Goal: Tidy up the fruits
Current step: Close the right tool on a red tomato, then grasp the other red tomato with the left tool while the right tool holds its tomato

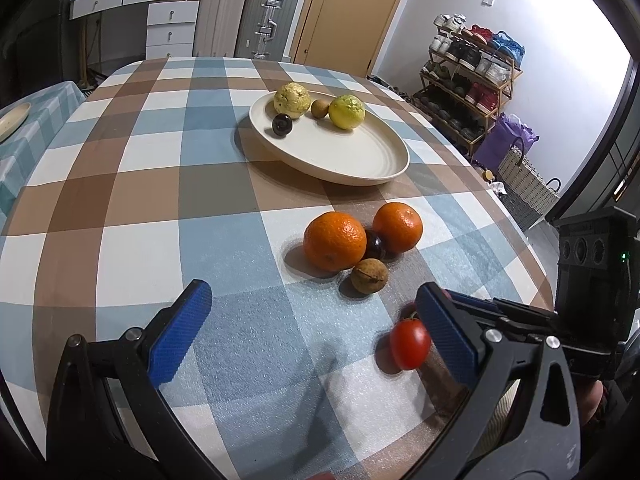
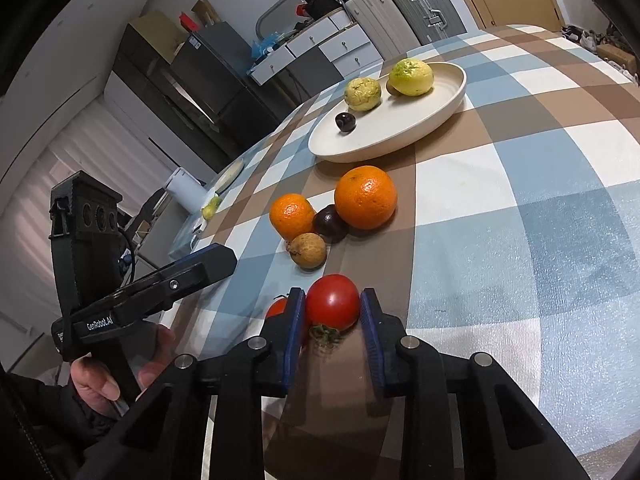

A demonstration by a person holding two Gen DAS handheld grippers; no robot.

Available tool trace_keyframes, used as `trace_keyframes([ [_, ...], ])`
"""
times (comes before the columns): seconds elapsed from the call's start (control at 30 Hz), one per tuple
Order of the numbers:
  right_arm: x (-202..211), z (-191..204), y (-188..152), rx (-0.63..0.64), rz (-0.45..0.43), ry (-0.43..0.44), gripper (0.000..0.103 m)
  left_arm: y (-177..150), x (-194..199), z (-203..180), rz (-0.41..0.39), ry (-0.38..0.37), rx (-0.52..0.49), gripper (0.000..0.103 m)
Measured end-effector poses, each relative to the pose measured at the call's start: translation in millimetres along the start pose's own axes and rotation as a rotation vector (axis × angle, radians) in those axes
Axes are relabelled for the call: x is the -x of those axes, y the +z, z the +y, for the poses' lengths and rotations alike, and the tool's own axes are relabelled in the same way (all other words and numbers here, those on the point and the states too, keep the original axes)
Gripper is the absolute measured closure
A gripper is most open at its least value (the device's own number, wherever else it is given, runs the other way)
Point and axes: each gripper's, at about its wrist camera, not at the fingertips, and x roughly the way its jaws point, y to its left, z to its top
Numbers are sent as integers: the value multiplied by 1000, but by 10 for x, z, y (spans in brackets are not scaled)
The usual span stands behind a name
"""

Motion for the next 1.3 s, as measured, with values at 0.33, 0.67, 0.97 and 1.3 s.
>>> trace_keyframes([
  [0.33,142,-40,18,-10,-48,4,74,-28,2,-106,15,-40,-30,1],
  [0.67,321,-108,26,-14,-99,-5,74,-154,-154,-417,86,-76,-137,1],
  [0.97,430,-136,19,-5,-127,-1,74,-239,-220,-659,124,-70,-244,42],
  [1.3,425,-162,-12,-16,-128,11,74,-282,-253,-713,164,-155,-279,78],
])
